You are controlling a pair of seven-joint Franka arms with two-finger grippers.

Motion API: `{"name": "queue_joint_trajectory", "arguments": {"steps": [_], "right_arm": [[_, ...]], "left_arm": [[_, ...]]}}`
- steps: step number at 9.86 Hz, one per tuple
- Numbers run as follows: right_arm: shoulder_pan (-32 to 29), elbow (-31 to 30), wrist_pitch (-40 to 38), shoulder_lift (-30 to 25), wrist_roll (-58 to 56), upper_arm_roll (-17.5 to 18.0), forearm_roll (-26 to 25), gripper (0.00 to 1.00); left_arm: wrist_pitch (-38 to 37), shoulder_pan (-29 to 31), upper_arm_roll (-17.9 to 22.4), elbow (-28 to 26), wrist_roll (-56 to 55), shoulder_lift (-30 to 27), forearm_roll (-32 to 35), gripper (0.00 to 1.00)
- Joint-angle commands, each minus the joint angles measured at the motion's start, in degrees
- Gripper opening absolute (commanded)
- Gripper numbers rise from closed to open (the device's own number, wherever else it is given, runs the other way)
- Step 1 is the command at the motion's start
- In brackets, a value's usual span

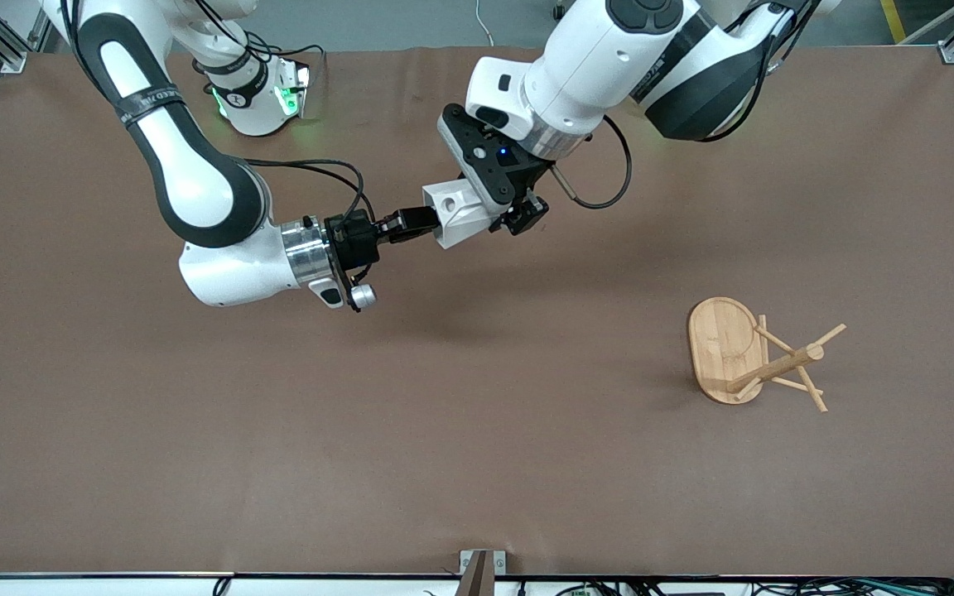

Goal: Hang cup on rack
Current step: 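Grasp the cup with the left gripper beside the right gripper, then open the right gripper and withdraw it while the left gripper holds the cup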

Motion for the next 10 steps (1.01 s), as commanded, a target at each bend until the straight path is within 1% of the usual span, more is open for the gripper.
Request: {"name": "queue_joint_trajectory", "arguments": {"steps": [1, 2, 3, 4, 5, 8, 9, 10], "right_arm": [[-0.47, -1.23, 0.17, -2.07, -0.31, 0.76, 2.87, 0.01], [-0.47, -1.23, 0.17, -2.07, -0.31, 0.76, 2.87, 0.01], [-0.73, -1.23, -0.27, -1.98, -0.22, 0.76, 2.87, 0.17], [-0.99, -1.23, -0.71, -2.5, -0.48, 0.58, 2.17, 0.99], [-1.61, -1.15, -0.62, -3.2, -0.14, 0.23, 0.86, 1.0], [-7.74, -0.71, -0.71, -3.04, 0.04, -0.12, -12.82, 1.0], [-9.33, -0.62, -0.62, -3.03, 0.13, -0.99, -18.34, 1.0], [-9.52, -0.27, -0.62, -3.64, 1.09, -3.79, -23.71, 1.0]], "left_arm": [[-0.34, -0.89, -0.01, -0.64, -0.08, 1.55, 1.24, 0.17], [-0.43, -0.89, -0.09, -0.82, -0.07, 1.55, 1.15, 0.02], [-0.43, -0.89, -0.09, -0.82, -0.16, 1.55, 1.15, 0.0], [-0.51, -0.89, -0.01, -0.91, -0.08, 1.55, 1.24, 0.0], [-0.51, -0.8, -0.01, -0.91, -0.07, 1.46, 1.24, 0.0], [-1.31, -0.54, -0.01, -0.99, -0.16, 1.46, 1.24, 0.0], [-1.39, -0.27, 0.17, -0.99, -0.34, 1.46, 1.24, 0.0], [-2.18, 0.16, 0.43, -1.17, -1.47, 1.37, 1.24, 0.0]]}}
